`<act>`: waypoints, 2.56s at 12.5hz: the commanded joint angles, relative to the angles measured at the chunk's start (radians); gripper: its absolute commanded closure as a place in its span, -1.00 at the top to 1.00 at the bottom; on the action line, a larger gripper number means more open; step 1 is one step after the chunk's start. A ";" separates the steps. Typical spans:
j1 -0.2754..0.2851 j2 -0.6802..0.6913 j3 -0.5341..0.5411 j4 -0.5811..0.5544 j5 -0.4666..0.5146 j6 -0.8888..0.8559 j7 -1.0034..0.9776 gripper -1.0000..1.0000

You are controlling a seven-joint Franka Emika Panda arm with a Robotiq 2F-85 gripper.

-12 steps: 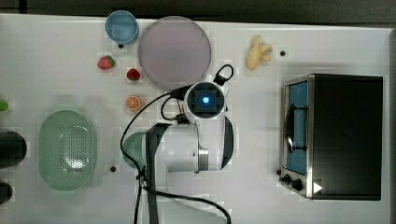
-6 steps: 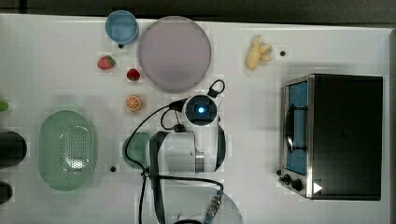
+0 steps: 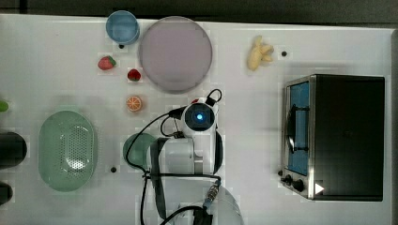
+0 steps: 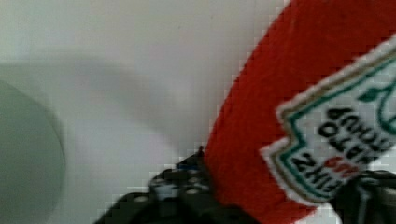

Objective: Pick Ketchup from the table and place it in strainer.

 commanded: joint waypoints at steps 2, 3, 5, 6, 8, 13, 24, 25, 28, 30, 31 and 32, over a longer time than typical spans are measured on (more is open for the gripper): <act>-0.001 -0.081 0.000 0.016 -0.003 0.017 0.024 0.22; -0.001 -0.119 -0.002 0.017 -0.003 -0.002 0.023 0.22; -0.001 -0.227 0.001 0.032 -0.003 -0.121 0.023 0.22; 0.000 -0.286 0.006 0.047 -0.003 -0.213 0.024 0.22; 0.002 -0.392 0.024 0.084 -0.002 -0.389 0.025 0.22; 0.017 -0.546 0.140 0.169 0.034 -0.671 0.226 0.22; 0.054 -0.311 0.567 0.212 0.128 -0.369 0.986 0.22; 0.058 -0.260 0.588 0.211 0.124 -0.308 1.027 0.22; 0.094 -0.116 0.607 0.209 0.098 -0.160 1.085 0.22; 0.112 -0.035 0.595 0.209 0.064 -0.072 1.100 0.51; 0.115 -0.001 0.588 0.208 0.044 -0.044 1.100 0.73; 0.115 0.018 0.583 0.209 0.033 -0.027 1.100 0.95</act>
